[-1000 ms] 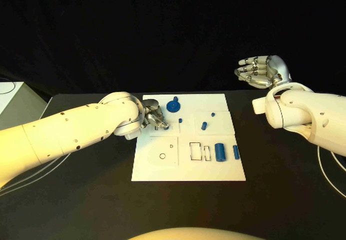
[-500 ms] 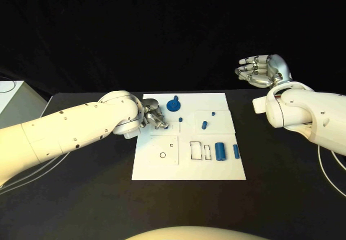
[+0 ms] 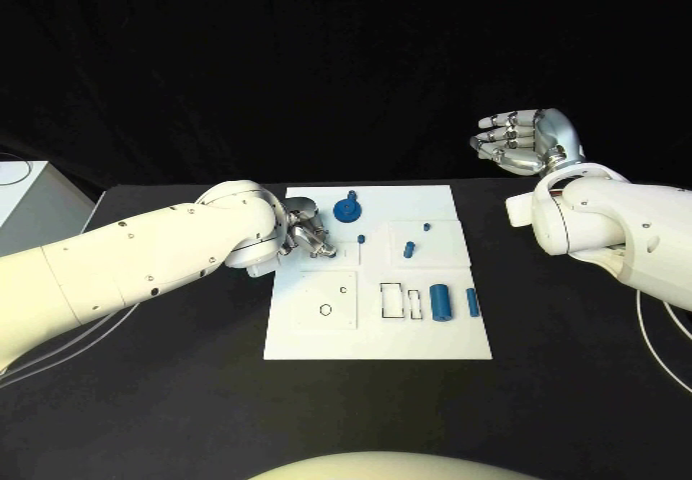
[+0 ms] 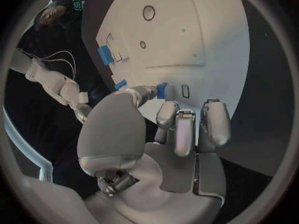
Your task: Assemble the parts on the task board
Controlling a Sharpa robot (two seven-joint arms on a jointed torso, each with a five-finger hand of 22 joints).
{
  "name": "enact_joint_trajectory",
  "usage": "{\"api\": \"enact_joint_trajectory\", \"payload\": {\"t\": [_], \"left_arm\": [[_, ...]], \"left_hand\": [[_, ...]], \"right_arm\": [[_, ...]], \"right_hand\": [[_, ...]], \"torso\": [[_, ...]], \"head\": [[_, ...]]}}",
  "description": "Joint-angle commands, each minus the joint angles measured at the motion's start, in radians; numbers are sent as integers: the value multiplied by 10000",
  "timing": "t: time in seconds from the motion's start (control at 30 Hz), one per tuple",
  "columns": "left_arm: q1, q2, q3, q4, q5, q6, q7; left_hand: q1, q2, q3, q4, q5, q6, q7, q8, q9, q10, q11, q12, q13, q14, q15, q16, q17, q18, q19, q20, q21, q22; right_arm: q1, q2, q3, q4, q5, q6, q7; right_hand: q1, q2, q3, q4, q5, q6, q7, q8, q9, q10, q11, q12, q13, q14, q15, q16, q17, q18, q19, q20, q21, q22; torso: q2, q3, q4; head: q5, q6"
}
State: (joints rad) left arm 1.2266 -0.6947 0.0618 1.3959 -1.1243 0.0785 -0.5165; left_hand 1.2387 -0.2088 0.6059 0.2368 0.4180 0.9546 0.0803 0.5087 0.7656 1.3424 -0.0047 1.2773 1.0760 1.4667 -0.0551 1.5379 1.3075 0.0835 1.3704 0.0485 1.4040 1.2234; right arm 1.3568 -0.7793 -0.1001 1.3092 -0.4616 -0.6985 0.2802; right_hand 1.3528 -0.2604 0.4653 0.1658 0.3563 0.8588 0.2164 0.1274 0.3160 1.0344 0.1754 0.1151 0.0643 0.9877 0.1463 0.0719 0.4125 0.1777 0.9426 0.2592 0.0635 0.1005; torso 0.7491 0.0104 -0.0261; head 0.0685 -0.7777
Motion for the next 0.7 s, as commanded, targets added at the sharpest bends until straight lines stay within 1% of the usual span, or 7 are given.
{"api": "enact_joint_trajectory", "payload": {"t": [0.03, 0.47, 0.57, 0.7], "left_arm": [[-5, 18, -9, -3, 27, 229, -10], [-4, 110, -5, -82, 17, 323, -21], [-3, 148, -4, -118, 20, 402, -28], [-1, 201, -2, -171, 43, 522, -38]], "left_hand": [[9, 94, 2245, -2190, 51, 108, -67, 31, 8, 65, -8, 28, -4, 858, -77, -41, 2043, -51, -25, -4, -33, -9], [-10, 94, 2267, -2208, 57, 111, -66, 34, 5, 69, -7, 26, -3, 856, -76, -47, 2034, -47, -35, -4, -44, -29], [-25, 90, 2272, -2211, 69, 115, -65, 37, 5, 86, -6, 46, 31, 859, -76, -40, 2044, -49, -31, -4, -42, -23], [-264, 64, 2281, -2221, 248, 199, -90, 121, 33, 189, -22, 140, 186, 866, -80, -34, 2055, -50, -21, -2, -51, -24]], "right_arm": [[-4, 6, 4, -9, -5, 113, 124], [-10, 1, 2, 3, -5, 118, 139], [-10, 1, 1, 4, -5, 120, 137], [-10, 3, 0, 1, -5, 131, 131]], "right_hand": [[25, 98, -57, 15, 40, -21, 126, -52, -13, -46, 35, -41, -10, -62, 22, -31, -9, 66, -69, 18, -12, -9], [28, 109, -76, 17, 54, -15, 129, -56, -20, -45, 38, -46, -8, -77, 28, -41, -36, 66, -91, 26, -12, -35], [31, 115, -84, 19, 72, -14, 131, -59, -23, -44, 40, -49, -8, -83, 31, -45, -50, 67, -100, 29, -11, -48], [47, 128, -101, 14, 138, -8, 133, -66, -34, -43, 42, -57, -7, -92, 35, -51, -86, 69, -118, 37, -5, -81]], "torso": [[2, 6, -5], [-3, 10, -13], [0, 11, -7], [-1, 8, -6]], "head": [[4, -3], [16, -18], [4, -32], [7, -42]]}}
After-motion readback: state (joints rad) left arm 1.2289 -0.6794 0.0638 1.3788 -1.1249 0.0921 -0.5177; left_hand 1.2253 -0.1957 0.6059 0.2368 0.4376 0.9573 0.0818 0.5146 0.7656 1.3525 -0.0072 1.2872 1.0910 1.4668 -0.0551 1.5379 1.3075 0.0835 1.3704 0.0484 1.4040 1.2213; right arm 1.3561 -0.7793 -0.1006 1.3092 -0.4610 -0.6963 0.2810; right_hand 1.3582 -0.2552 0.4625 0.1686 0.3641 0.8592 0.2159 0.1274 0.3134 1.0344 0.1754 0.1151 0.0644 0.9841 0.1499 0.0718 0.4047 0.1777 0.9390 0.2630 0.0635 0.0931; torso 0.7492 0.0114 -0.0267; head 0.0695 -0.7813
